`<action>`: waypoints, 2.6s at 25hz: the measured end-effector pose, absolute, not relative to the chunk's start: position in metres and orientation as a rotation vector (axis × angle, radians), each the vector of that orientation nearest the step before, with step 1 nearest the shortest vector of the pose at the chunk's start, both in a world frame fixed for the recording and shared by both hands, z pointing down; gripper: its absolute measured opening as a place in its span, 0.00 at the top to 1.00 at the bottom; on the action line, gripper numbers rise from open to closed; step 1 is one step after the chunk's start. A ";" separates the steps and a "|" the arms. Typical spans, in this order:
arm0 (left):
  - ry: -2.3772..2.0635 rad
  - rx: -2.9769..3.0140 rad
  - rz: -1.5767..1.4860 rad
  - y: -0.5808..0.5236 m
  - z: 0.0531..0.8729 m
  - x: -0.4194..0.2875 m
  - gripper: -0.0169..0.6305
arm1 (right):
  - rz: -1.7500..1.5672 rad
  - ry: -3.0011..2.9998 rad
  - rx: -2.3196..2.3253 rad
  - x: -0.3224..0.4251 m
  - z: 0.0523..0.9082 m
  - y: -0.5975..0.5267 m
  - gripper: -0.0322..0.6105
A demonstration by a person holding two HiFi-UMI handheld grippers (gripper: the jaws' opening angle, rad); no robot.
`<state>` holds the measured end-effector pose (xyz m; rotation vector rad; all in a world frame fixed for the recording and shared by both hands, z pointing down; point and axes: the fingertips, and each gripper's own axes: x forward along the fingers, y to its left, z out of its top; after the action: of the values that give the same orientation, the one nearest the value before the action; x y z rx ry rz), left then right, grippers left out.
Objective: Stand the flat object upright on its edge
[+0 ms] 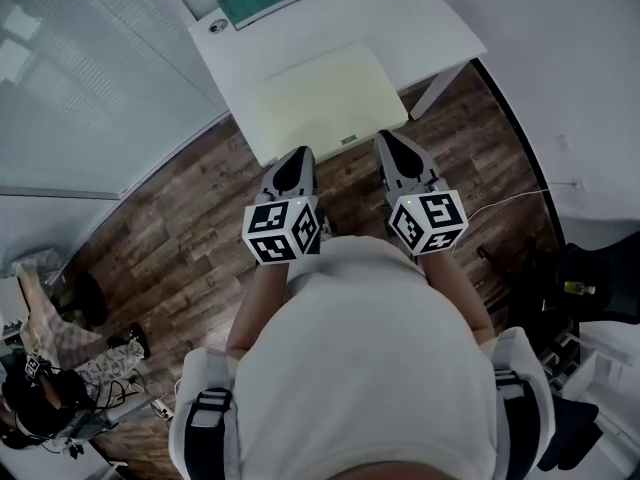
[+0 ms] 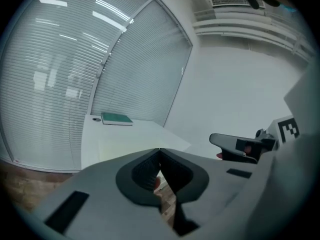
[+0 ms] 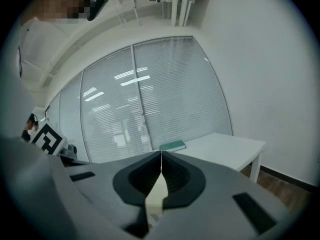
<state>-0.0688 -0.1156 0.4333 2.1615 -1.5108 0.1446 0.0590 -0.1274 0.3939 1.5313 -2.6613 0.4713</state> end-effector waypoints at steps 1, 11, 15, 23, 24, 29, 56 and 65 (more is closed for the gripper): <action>-1.503 2.166 0.146 -0.122 0.434 -0.071 0.94 | 0.471 -2.654 1.543 0.058 0.395 -0.132 0.92; -1.401 2.210 0.185 -0.162 0.445 -0.078 0.94 | 0.647 -2.583 1.720 0.061 0.415 -0.165 0.92; -1.364 2.224 0.202 -0.170 0.449 -0.079 0.94 | 0.751 -2.541 1.780 0.066 0.429 -0.170 0.92; -1.292 2.242 0.242 -0.173 0.462 -0.082 0.94 | 1.098 -2.608 1.826 0.069 0.461 -0.167 0.92; -1.285 2.243 0.245 -0.173 0.463 -0.082 0.94 | 1.178 -2.622 1.835 0.070 0.466 -0.167 0.92; -1.263 2.246 0.260 -0.174 0.469 -0.083 0.94 | 1.543 -2.581 1.903 0.085 0.499 -0.162 0.92; -1.238 2.236 0.285 -0.169 0.481 -0.079 0.94 | 2.534 -2.465 1.526 0.062 0.594 -0.171 0.32; -1.247 2.222 0.279 -0.171 0.483 -0.083 0.94 | 2.535 -2.401 1.655 0.059 0.607 -0.194 0.30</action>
<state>-0.0831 -0.1713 0.4833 2.2216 -1.2472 0.2794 0.0591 -0.1936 0.6074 1.6554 -2.4009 2.5346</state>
